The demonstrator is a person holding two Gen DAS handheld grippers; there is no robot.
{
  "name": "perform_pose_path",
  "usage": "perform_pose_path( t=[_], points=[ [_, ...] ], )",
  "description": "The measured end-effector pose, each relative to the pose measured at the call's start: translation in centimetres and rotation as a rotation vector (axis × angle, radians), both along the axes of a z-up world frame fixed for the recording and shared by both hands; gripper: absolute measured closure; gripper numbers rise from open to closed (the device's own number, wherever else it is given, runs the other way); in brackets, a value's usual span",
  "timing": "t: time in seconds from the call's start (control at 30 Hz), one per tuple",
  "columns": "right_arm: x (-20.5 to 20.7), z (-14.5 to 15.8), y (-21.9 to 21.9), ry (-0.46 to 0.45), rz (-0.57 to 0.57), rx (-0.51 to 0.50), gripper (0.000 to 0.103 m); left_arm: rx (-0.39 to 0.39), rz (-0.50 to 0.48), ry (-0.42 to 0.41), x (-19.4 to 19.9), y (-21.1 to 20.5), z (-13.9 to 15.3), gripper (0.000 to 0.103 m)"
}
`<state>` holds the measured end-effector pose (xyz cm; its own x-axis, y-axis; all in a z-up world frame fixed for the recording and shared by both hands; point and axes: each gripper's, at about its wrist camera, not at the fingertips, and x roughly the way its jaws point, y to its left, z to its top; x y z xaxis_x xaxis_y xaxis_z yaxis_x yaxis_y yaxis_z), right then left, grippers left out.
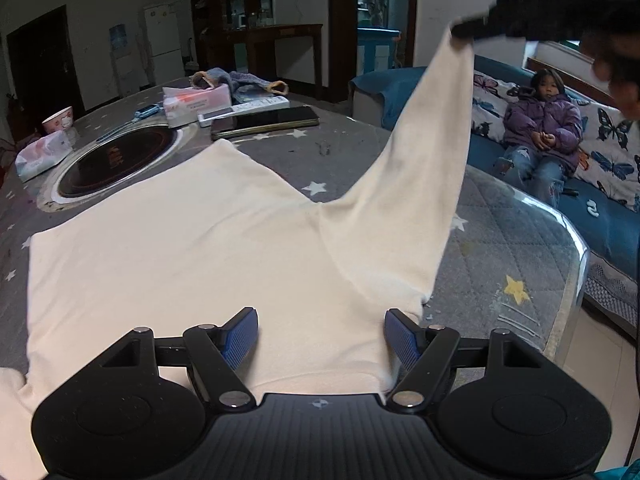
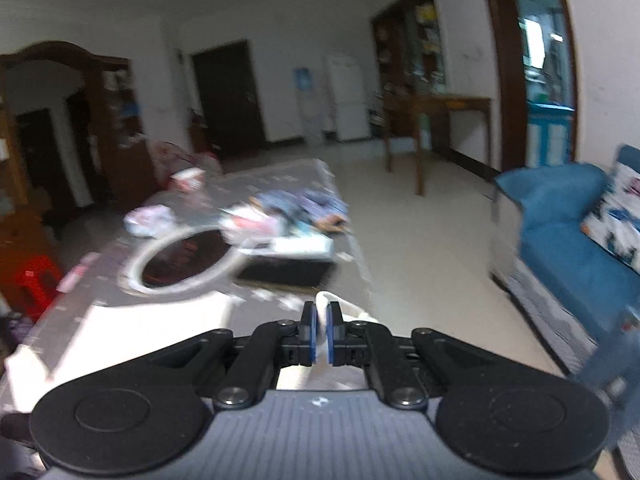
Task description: Fold clothes
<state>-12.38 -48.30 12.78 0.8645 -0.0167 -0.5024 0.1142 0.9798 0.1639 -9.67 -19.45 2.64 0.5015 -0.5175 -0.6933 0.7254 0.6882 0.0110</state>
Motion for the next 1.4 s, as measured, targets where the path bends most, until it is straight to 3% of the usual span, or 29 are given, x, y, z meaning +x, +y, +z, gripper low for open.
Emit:
perform_pose_path(
  t=[0.17,0.37,0.53,0.73,0.83,1.07,1.2,1.4],
  points=[
    [0.7,3.5,5.2,-0.035,0.176,-0.019,0.099,-0.039,0.067,-0.033,0.1,3.7,1.8,0.027],
    [2.8,4.0,13.9,-0.013,0.414,-0.037,0.099,-0.060,0.211,-0.067,0.2,9.8,3.1,0.026],
    [4.3,1.1,21.4,0.065,0.589,-0.076,0.099,-0.076,0.326,-0.047,-0.1,14.2,2.8,0.025],
    [5.1,-4.0,27.4,0.216,0.728,-0.087,0.095,-0.076,0.383,-0.021,-0.5,16.5,1.9,0.025],
    [4.8,-4.9,28.1,0.242,0.749,-0.092,0.083,-0.079,0.394,-0.015,-0.5,16.9,1.8,0.025],
    [3.5,-3.6,23.1,0.242,0.669,-0.202,0.082,-0.097,0.357,-0.026,-0.7,16.1,2.3,0.027],
    [2.3,-5.0,18.9,0.314,0.566,-0.231,0.082,-0.113,0.293,-0.025,-0.6,13.8,2.5,0.034],
    [1.0,-7.8,15.8,0.377,0.511,-0.216,0.083,-0.130,0.203,-0.013,-0.1,10.4,2.3,0.044]
  ],
)
